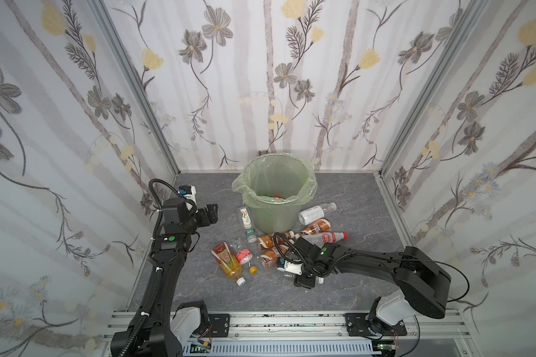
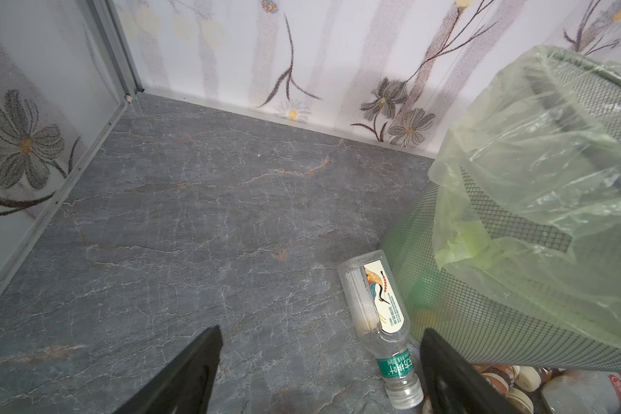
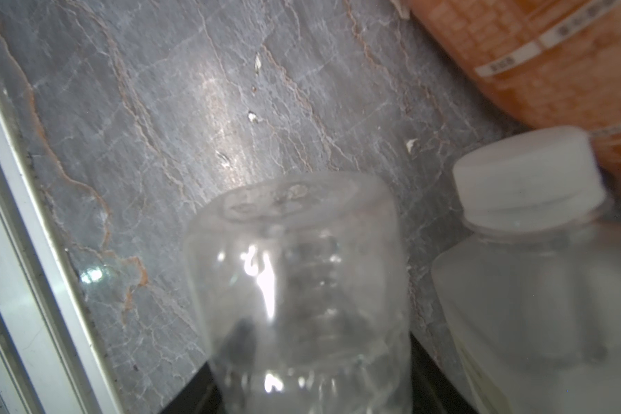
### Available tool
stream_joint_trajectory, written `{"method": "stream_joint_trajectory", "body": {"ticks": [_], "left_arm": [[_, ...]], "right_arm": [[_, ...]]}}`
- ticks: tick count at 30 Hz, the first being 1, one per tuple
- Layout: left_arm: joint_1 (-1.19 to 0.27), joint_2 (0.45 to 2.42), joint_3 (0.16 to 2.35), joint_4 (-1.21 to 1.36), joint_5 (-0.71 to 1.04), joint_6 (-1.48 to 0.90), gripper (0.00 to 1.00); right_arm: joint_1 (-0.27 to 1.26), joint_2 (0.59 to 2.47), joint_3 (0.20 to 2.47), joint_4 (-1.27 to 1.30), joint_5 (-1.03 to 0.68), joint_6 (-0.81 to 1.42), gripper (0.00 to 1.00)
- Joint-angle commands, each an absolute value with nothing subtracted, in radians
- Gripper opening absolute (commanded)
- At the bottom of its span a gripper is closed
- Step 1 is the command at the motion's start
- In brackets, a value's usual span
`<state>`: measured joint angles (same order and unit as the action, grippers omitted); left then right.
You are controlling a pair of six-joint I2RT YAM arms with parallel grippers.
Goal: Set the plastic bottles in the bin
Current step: 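Lower the right gripper onto the clear crushed bottle and close it, then lift the clear bottle with the right gripper and carry it over the bin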
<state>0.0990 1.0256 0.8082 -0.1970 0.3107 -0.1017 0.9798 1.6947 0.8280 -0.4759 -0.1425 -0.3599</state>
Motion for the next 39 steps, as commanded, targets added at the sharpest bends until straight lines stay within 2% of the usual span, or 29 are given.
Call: {"method": "stream_joint_trajectory", "body": {"ticks": [1,14,23,29,39], "left_arm": [[0.101,1.02,0.8,-0.179,0.308,-0.092,0.89],[0.1,1.01,0.78,-0.179,0.312,-0.097,0.9],[0.1,1.015,0.765,-0.178,0.318,-0.1,0.9],[0.1,1.017,0.749,-0.173,0.329,-0.114,0.91],[0.099,1.0,0.728,-0.165,0.35,-0.136,0.91]], "right_arm": [[0.982,1.664,0.842,-0.478,-0.146,-0.362,0.57],[0.961,1.393,0.951,-0.456,-0.257,-0.346,0.55],[0.874,1.279,1.115,-0.417,-0.225,-0.291,0.54],[0.791,1.302,1.235,-0.303,-0.167,-0.229,0.53],[0.762,1.439,1.419,-0.22,0.01,-0.138,0.52]]}}
